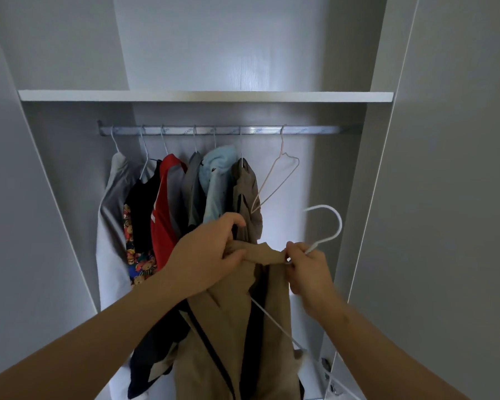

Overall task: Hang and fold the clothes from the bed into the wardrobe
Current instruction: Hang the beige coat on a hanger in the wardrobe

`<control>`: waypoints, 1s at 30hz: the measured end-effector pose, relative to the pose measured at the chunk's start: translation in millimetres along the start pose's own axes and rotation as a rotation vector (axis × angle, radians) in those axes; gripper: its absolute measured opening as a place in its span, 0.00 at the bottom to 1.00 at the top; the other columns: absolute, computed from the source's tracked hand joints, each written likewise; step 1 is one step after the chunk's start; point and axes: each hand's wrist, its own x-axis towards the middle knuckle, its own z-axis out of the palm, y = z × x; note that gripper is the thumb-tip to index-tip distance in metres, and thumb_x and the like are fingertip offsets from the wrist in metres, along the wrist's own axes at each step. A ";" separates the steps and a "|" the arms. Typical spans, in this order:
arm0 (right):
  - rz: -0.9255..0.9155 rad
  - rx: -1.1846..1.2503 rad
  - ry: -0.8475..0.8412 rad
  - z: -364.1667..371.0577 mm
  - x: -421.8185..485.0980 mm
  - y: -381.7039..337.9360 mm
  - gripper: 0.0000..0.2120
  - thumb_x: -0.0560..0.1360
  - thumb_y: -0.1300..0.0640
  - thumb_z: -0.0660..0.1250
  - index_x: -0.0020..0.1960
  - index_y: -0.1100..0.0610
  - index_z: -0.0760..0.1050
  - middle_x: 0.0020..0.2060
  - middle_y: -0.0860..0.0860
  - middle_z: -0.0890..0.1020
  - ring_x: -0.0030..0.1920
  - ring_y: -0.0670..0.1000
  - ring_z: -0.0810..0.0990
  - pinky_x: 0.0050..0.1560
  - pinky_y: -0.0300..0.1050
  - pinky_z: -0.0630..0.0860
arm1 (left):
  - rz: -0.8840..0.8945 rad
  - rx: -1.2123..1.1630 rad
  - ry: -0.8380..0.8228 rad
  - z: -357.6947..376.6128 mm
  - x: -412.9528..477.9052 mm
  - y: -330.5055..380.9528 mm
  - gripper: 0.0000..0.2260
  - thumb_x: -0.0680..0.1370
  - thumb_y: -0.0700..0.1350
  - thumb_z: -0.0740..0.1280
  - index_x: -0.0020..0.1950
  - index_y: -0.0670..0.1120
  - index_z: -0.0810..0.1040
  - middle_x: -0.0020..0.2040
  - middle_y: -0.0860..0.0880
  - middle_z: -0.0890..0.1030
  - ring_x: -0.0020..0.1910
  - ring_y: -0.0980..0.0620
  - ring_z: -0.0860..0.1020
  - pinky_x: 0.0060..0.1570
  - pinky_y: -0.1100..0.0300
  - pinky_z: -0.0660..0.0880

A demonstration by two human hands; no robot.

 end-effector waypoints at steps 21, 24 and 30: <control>-0.401 -0.518 0.096 -28.8 -4.5 22.2 0.08 0.71 0.54 0.71 0.48 0.46 0.74 0.43 0.36 0.76 0.44 0.39 0.75 0.47 0.41 0.73 | -0.200 -0.285 0.414 -15.7 57.8 -2.0 0.04 0.76 0.53 0.65 0.45 0.56 0.71 0.38 0.60 0.72 0.37 0.59 0.72 0.36 0.62 0.68; -0.254 -0.605 -0.170 -28.2 4.4 31.6 0.27 0.72 0.54 0.70 0.69 0.53 0.66 0.64 0.44 0.69 0.64 0.45 0.68 0.67 0.44 0.65 | -0.158 -0.415 0.431 -35.3 61.2 -3.5 0.07 0.75 0.51 0.67 0.40 0.60 0.71 0.41 0.61 0.74 0.40 0.68 0.73 0.40 0.73 0.68; -0.152 -0.425 -0.454 -10.0 14.2 25.6 0.05 0.72 0.64 0.68 0.48 0.59 0.76 0.45 0.48 0.79 0.48 0.47 0.78 0.45 0.29 0.73 | -0.183 -0.518 0.440 -59.7 56.8 -14.5 0.09 0.73 0.50 0.69 0.39 0.57 0.70 0.37 0.52 0.77 0.36 0.59 0.73 0.35 0.70 0.70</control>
